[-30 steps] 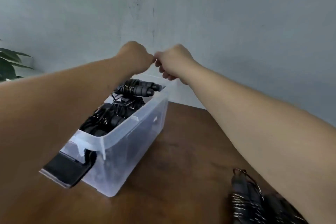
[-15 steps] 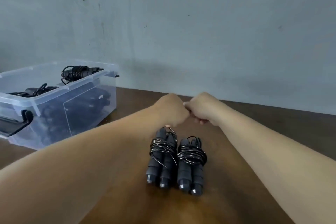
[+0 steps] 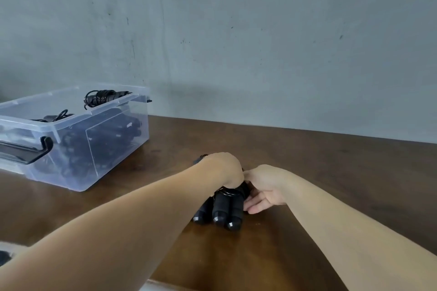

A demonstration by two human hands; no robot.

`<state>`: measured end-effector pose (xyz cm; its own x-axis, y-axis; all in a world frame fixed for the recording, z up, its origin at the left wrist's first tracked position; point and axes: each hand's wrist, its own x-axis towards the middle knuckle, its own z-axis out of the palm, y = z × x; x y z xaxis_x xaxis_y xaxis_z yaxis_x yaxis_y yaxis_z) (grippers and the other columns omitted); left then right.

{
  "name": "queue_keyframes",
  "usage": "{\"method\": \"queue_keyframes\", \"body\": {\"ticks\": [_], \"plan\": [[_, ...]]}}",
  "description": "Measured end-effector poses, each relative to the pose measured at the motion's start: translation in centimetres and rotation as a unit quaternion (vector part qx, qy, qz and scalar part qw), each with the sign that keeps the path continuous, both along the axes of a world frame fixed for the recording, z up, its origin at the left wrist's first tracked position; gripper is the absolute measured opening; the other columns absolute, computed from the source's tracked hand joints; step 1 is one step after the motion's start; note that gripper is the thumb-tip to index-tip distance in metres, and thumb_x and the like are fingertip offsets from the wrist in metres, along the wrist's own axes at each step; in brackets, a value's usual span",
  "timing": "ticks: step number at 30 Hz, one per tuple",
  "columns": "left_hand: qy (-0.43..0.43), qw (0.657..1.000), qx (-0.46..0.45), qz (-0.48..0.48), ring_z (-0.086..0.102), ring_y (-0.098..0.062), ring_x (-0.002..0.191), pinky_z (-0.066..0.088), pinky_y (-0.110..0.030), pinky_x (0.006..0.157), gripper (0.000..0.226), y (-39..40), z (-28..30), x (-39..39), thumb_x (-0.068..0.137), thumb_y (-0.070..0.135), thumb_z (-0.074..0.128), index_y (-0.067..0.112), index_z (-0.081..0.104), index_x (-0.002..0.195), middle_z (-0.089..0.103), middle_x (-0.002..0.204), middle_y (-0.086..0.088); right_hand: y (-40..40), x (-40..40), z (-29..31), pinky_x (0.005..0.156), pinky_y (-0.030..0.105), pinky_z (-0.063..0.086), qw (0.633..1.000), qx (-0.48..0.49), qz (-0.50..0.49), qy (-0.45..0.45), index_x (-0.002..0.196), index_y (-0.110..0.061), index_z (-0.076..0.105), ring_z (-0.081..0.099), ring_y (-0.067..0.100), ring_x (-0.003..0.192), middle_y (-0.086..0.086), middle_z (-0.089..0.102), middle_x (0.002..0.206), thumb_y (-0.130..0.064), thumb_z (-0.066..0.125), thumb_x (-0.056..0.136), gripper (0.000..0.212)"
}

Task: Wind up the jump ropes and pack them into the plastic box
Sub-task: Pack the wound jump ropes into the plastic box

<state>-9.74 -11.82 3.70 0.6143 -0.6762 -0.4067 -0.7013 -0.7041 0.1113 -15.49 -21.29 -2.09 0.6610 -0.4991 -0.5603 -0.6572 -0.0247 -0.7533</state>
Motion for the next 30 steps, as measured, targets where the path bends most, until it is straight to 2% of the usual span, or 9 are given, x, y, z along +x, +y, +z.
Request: {"method": "queue_keyframes", "body": {"ticks": [2,4,8,13,17,21,23,26,30], "plan": [[0.040,0.999,-0.009,0.030,0.068,-0.031,0.104,0.054,-0.037,0.092,0.025,0.1,0.1,0.1,0.103,0.013,0.037,0.001,0.055,0.116,0.061,0.106,-0.016,0.0,-0.4,0.3,0.058,0.035,0.062,1.000,0.003,-0.008,-0.012,0.138,-0.003,0.043,0.069,0.028,0.067,0.025,0.060,0.115,-0.035,0.053,0.099,0.051],[0.075,0.994,-0.059,0.043,0.067,-0.031,0.106,0.055,-0.037,0.092,0.028,-0.1,0.0,0.4,0.102,0.011,0.040,0.000,0.056,0.122,0.061,0.118,-0.018,-0.2,-1.1,1.1,0.061,0.035,0.062,0.999,-0.016,-0.020,-0.028,0.135,-0.005,0.045,0.070,0.029,0.069,0.022,0.061,0.111,-0.032,0.054,0.099,0.046],[0.117,0.971,-0.203,0.044,0.067,-0.028,0.089,0.057,-0.031,0.071,0.026,-0.7,0.6,0.8,0.098,0.011,0.046,0.001,0.062,0.116,0.066,0.091,-0.011,-0.8,-2.4,4.4,0.067,0.036,0.060,0.995,-0.079,-0.038,-0.049,0.123,-0.007,0.052,0.069,0.028,0.073,0.020,0.062,0.101,-0.030,0.050,0.101,0.032],[0.161,0.905,-0.387,0.070,0.056,-0.025,0.089,0.050,-0.032,0.074,0.017,-1.3,3.4,1.9,0.094,0.006,0.049,0.015,0.057,0.105,0.057,0.097,-0.007,-1.9,-1.2,9.3,0.064,0.036,0.058,0.982,-0.131,-0.074,-0.111,0.108,-0.007,0.058,0.064,0.026,0.064,0.016,0.062,0.093,-0.029,0.053,0.098,0.025],[0.156,0.838,-0.512,0.110,0.054,-0.021,0.097,0.044,-0.028,0.076,0.030,0.2,6.8,4.8,0.093,0.012,0.050,0.022,0.052,0.121,0.052,0.105,-0.001,-0.6,2.4,13.5,0.060,0.036,0.056,0.967,-0.150,-0.073,-0.193,0.094,-0.011,0.061,0.063,0.026,0.065,0.011,0.064,0.084,-0.025,0.053,0.098,0.017],[0.107,0.783,-0.593,0.157,0.058,-0.020,0.094,0.045,-0.026,0.074,0.029,2.8,9.2,9.9,0.091,0.017,0.052,0.021,0.057,0.119,0.056,0.121,-0.005,2.4,8.5,16.7,0.072,0.037,0.055,0.950,-0.174,-0.037,-0.258,0.090,-0.013,0.061,0.062,0.023,0.066,0.007,0.064,0.081,-0.028,0.052,0.099,0.020],[0.093,0.754,-0.624,0.183,0.058,-0.019,0.089,0.045,-0.025,0.068,0.026,4.7,10.2,12.6,0.090,0.020,0.052,0.023,0.057,0.115,0.056,0.121,-0.007,4.2,11.7,18.1,0.069,0.033,0.055,0.941,-0.180,-0.008,-0.286,0.088,-0.015,0.062,0.063,0.020,0.068,0.003,0.065,0.081,-0.032,0.055,0.098,0.021],[0.090,0.715,-0.658,0.218,0.058,-0.017,0.083,0.043,-0.024,0.058,0.019,8.0,11.7,17.3,0.091,0.020,0.054,0.023,0.055,0.110,0.059,0.116,-0.004,7.0,17.2,19.8,0.055,0.025,0.049,0.934,-0.179,0.052,-0.305,0.092,-0.017,0.064,0.063,0.016,0.067,0.001,0.066,0.083,-0.034,0.057,0.096,0.020],[0.069,0.691,-0.667,0.268,0.059,-0.022,0.083,0.056,-0.038,0.071,0.010,12.7,13.0,23.4,0.092,0.012,0.052,0.021,0.053,0.089,0.059,0.098,-0.005,10.5,24.5,21.0,0.058,0.023,0.050,0.921,-0.186,0.118,-0.321,0.103,-0.014,0.068,0.063,0.014,0.069,0.000,0.067,0.086,-0.033,0.063,0.092,0.022]]}}
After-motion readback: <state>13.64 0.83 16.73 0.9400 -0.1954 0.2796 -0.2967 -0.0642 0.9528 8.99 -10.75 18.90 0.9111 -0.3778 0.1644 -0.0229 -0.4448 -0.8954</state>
